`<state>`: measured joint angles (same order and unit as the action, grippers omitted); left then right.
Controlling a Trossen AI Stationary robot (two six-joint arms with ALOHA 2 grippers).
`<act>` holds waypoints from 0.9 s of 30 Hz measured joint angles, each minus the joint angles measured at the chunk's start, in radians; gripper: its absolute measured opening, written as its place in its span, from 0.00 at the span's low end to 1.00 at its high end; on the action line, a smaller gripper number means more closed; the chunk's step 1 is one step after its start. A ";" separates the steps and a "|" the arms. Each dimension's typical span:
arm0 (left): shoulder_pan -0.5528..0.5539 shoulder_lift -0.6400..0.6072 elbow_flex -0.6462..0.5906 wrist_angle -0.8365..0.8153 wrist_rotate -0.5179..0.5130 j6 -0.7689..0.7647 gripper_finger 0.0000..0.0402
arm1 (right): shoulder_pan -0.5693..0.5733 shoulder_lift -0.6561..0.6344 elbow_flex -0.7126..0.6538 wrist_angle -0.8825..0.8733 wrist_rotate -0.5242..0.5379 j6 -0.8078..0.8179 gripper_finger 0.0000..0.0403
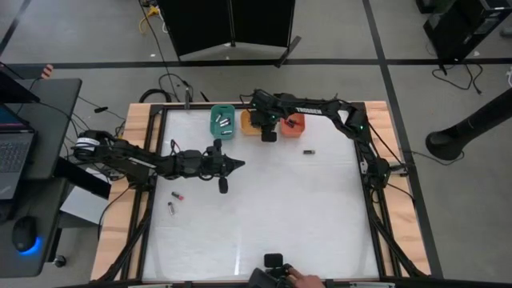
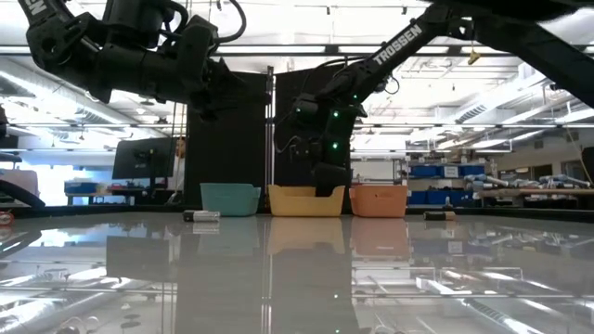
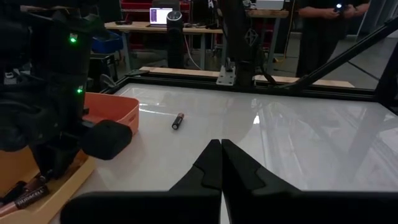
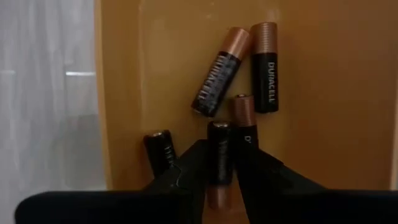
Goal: Sort batteries
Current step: Put the brown battery into the yellow bin, then put the red battery into the orange bin
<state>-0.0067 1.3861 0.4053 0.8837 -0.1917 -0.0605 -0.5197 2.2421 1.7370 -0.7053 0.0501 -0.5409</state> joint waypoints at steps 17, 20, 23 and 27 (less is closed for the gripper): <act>0.001 -0.078 0.026 -0.243 0.049 0.033 0.01 | 0.109 -0.234 -0.073 -0.023 -0.033 0.137 0.06; 0.002 -0.137 0.065 -0.431 0.051 0.035 0.01 | 0.154 -0.278 -0.200 0.091 -0.034 0.162 0.03; 0.007 -0.187 0.121 -0.652 0.053 0.060 0.01 | 0.194 -0.337 -0.339 0.221 -0.057 0.237 0.04; 0.038 -0.216 0.204 -0.908 0.058 0.060 0.00 | 0.264 -0.441 -0.555 0.435 -0.053 0.343 0.02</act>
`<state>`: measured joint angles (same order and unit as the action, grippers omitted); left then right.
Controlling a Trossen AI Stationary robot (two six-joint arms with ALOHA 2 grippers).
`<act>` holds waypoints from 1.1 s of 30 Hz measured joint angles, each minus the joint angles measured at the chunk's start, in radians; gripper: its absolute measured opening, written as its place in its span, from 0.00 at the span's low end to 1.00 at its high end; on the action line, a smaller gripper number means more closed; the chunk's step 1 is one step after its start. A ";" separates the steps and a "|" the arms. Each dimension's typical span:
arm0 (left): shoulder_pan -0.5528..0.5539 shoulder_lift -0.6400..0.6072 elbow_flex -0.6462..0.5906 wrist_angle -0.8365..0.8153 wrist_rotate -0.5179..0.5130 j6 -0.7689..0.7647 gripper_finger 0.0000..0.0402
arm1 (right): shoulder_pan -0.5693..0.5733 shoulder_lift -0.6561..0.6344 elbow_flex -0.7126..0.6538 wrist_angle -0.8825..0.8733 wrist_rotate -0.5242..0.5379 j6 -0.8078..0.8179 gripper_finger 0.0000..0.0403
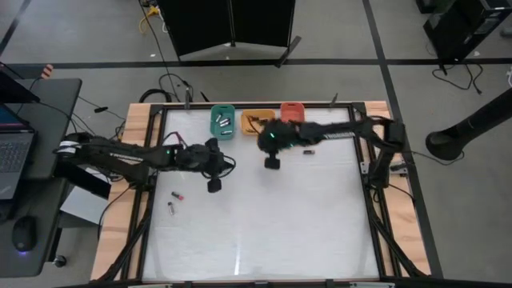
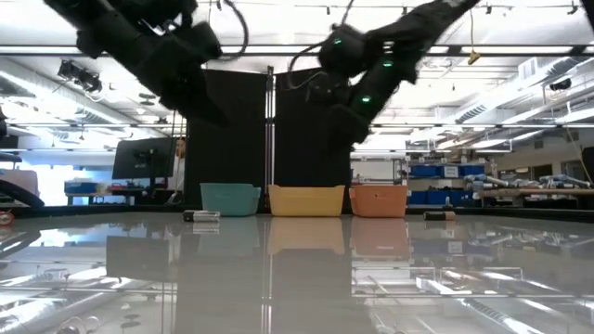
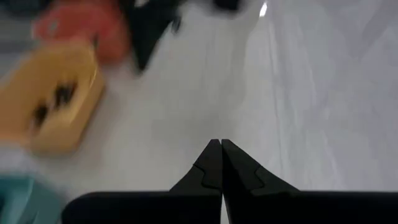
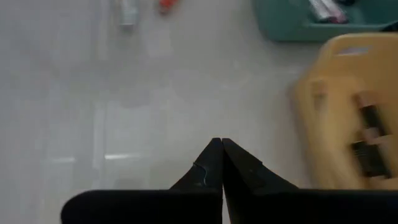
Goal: Sort batteries
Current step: Put the red battery into the orange bin
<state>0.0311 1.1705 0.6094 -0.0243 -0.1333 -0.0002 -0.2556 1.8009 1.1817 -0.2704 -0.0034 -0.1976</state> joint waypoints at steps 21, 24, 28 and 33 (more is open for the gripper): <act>0.388 0.108 0.095 -0.489 0.305 0.236 0.07 | 0.279 -0.332 -0.473 0.375 0.236 0.303 0.03; 0.388 0.143 0.095 -0.498 0.305 0.253 0.15 | 0.281 -0.331 -0.474 0.385 0.245 0.302 0.03; 0.386 0.184 0.095 -0.486 0.296 0.266 0.27 | 0.282 -0.331 -0.474 0.388 0.245 0.302 0.05; 0.389 0.229 0.095 -0.453 0.241 0.313 0.39 | 0.282 -0.331 -0.474 0.388 0.245 0.300 0.03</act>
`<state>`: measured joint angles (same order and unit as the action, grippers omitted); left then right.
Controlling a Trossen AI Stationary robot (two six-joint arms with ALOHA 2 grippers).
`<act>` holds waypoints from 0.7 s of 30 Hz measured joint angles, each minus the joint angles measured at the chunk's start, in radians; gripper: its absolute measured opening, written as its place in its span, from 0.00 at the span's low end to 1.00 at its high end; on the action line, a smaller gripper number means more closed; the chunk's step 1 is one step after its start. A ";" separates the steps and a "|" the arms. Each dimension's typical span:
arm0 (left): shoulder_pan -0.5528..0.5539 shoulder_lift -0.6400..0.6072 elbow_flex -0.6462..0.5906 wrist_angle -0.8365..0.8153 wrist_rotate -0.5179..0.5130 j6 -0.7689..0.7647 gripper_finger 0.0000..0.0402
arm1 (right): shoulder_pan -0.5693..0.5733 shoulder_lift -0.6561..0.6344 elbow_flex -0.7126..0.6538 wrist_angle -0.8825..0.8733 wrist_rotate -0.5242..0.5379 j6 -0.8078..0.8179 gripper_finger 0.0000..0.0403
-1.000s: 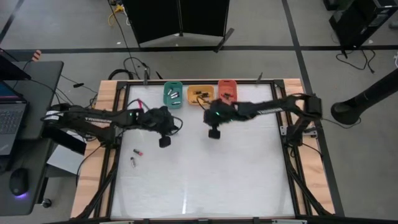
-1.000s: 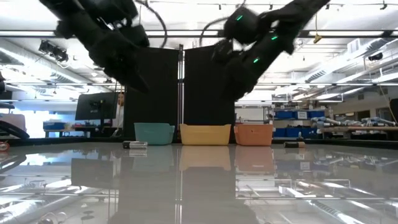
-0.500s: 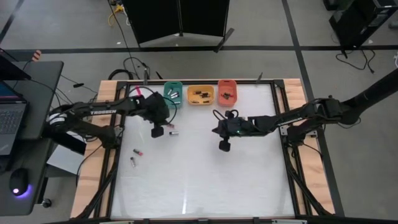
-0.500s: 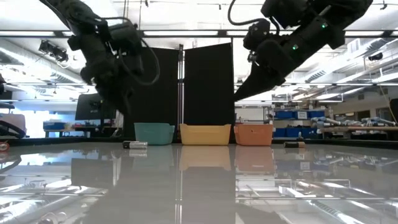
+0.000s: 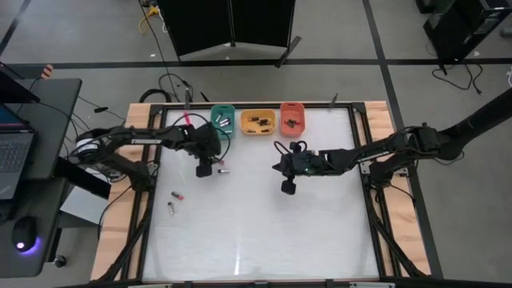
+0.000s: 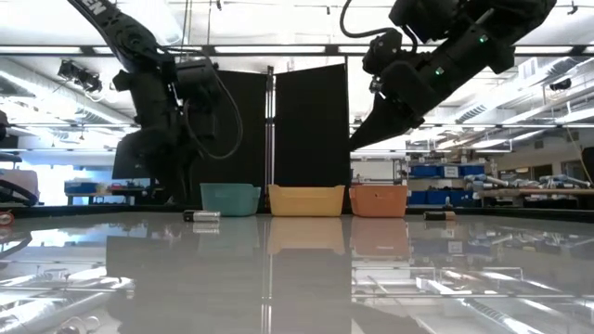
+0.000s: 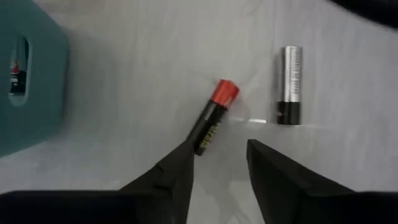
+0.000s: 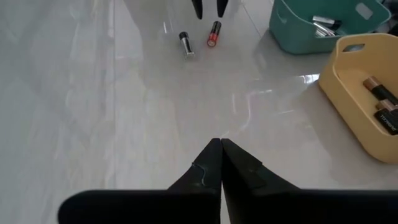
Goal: Sort batteries
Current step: Put the red battery into the orange bin
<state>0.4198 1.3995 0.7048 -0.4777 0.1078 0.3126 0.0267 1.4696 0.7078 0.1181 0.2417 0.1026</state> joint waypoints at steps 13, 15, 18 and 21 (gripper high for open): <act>0.002 0.120 0.004 0.051 -0.039 -0.003 0.42 | 0.014 0.000 0.000 -0.003 -0.001 -0.004 0.03; 0.002 0.128 0.004 0.057 -0.036 -0.006 0.41 | 0.017 0.000 0.000 -0.003 -0.001 -0.008 0.03; 0.002 0.131 0.018 0.047 -0.036 -0.010 0.39 | 0.019 0.001 0.000 -0.003 -0.001 -0.012 0.03; 0.002 0.137 0.043 0.039 -0.030 -0.016 0.39 | 0.020 0.001 0.000 -0.003 -0.001 -0.009 0.05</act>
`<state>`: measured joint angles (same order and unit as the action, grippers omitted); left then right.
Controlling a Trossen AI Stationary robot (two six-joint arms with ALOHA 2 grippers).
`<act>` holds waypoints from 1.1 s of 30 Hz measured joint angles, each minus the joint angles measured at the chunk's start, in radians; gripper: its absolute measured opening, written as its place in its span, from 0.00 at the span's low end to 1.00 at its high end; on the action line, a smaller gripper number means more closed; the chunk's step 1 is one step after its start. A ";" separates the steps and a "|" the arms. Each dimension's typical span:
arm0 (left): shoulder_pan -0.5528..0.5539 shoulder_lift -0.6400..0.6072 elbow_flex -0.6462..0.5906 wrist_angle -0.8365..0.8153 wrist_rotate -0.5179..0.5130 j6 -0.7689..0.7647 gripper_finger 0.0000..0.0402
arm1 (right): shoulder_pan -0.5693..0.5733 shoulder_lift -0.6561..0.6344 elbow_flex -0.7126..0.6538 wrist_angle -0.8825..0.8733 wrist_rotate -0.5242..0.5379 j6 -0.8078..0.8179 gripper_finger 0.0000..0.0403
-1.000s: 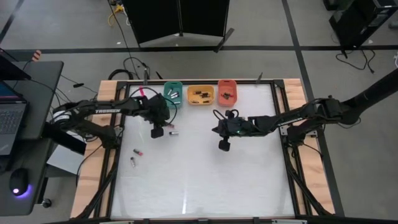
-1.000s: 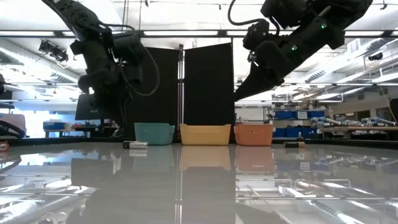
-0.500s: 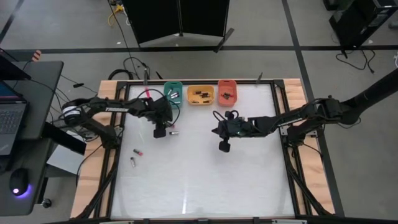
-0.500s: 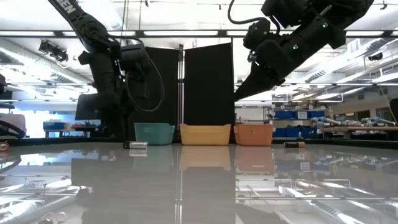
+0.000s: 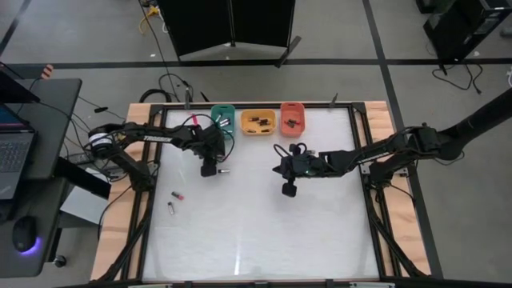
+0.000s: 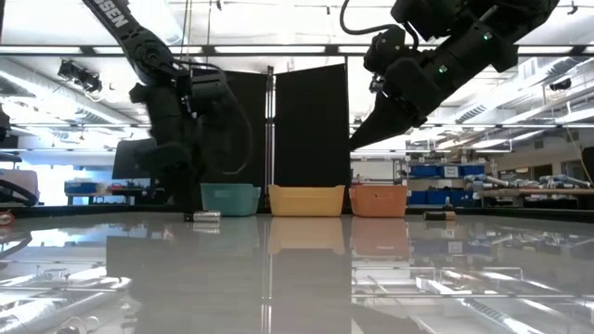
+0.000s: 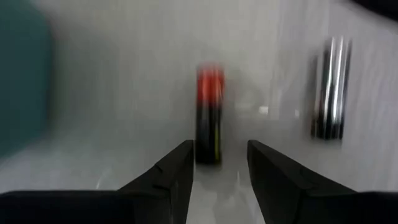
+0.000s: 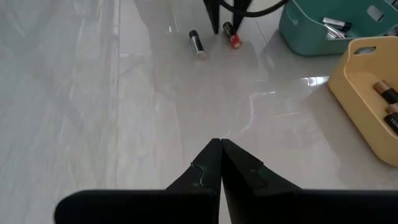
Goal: Sort batteries
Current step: Put the red battery into the orange bin
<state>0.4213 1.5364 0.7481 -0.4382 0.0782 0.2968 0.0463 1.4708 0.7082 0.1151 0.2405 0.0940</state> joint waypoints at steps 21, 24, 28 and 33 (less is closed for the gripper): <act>0.003 0.068 0.019 0.027 0.005 -0.095 0.11 | 0.017 0.000 0.001 -0.039 0.001 -0.028 0.03; -0.009 0.040 0.016 0.039 -0.004 -0.099 0.11 | 0.018 -0.019 0.001 -0.166 0.046 -0.026 0.04; -0.030 -0.022 0.007 0.112 0.003 -0.151 0.11 | 0.018 -0.051 -0.043 -0.153 0.105 0.023 0.03; -0.067 -0.098 -0.032 0.462 0.128 -0.259 0.11 | 0.019 -0.023 -0.198 0.348 0.014 0.054 0.03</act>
<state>0.3541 1.4388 0.7156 0.0234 0.2064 0.0373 0.0657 1.4476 0.5100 0.4633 0.2547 0.1479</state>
